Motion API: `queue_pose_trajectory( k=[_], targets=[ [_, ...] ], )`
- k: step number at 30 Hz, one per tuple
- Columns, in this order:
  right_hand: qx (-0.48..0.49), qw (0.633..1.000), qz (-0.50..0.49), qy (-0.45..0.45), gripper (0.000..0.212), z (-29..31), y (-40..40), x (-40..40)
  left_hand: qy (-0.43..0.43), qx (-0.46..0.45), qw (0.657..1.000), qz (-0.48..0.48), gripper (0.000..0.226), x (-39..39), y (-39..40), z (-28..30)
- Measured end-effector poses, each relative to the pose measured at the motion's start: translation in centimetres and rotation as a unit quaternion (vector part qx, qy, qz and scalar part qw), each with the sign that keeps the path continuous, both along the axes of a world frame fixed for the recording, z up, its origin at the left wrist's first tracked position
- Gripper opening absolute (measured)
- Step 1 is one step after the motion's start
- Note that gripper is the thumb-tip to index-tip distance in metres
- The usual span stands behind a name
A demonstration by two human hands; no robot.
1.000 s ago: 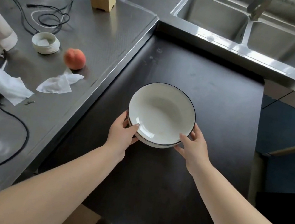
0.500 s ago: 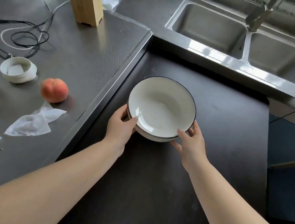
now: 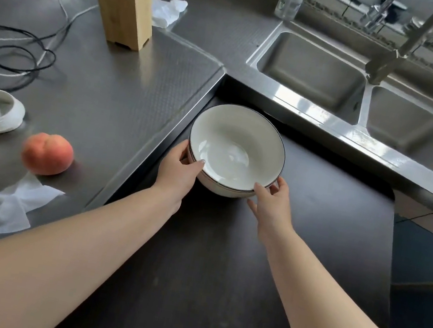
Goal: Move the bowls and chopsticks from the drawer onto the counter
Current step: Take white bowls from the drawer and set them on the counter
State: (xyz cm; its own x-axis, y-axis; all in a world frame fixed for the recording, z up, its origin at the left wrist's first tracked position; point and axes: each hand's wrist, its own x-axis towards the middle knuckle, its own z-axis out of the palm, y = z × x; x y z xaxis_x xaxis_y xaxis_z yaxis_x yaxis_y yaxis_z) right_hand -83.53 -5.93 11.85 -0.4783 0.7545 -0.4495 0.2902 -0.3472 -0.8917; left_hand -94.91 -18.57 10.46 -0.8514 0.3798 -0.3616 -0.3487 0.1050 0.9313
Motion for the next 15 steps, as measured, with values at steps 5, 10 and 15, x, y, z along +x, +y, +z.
queue_pose_trajectory(
  k=[5,10,15],
  targets=[
    [0.042,0.997,0.046,-0.044,0.059,-0.2,2.7,-1.9,0.04,-0.011,0.999,-0.01,0.048,-2.5,2.1,-0.6],
    [0.079,0.993,0.072,-0.056,0.053,0.0,4.6,-3.7,0.053,-0.012,0.998,0.01,0.045,-4.7,3.9,-1.0],
    [0.112,0.984,0.109,-0.082,0.05,0.3,6.2,-5.5,0.044,-0.006,0.999,0.025,0.069,-6.3,5.6,-0.5]
  ],
)
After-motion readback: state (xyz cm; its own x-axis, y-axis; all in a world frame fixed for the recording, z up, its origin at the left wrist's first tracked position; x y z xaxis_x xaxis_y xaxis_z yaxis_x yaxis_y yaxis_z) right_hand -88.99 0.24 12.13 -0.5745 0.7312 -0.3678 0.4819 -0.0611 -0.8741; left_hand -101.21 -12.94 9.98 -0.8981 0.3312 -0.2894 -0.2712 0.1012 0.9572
